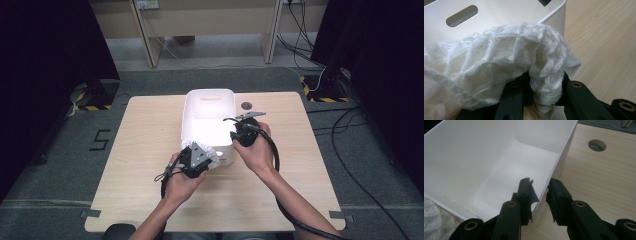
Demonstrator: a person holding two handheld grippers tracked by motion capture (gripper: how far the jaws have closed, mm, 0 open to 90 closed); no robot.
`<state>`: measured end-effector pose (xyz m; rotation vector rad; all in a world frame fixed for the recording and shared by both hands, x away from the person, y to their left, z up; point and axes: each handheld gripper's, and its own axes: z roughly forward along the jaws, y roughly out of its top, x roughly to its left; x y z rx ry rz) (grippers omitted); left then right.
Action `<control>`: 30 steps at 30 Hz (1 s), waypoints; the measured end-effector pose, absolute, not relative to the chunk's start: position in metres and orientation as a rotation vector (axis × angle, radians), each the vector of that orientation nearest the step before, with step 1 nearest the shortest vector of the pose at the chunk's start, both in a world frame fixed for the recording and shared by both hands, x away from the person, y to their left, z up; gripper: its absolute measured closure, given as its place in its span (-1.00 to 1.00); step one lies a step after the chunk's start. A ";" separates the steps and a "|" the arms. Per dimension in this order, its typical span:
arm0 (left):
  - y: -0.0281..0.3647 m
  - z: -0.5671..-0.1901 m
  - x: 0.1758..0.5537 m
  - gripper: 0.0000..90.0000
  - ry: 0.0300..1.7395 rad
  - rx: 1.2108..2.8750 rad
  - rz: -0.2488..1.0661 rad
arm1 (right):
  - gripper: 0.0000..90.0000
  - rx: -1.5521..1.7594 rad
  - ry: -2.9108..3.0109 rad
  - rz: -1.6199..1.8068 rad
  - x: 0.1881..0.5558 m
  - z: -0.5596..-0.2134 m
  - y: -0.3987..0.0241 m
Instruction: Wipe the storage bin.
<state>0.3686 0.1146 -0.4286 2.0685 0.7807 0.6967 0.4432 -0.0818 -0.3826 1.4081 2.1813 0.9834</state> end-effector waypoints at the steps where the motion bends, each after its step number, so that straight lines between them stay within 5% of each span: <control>1: 0.114 -0.430 0.369 0.67 0.782 2.072 0.695 | 0.61 1.408 2.183 0.983 0.443 -0.383 -0.082; 30: 0.105 -0.453 0.373 0.67 0.774 2.153 0.670 | 0.61 1.404 2.184 0.981 0.443 -0.383 -0.082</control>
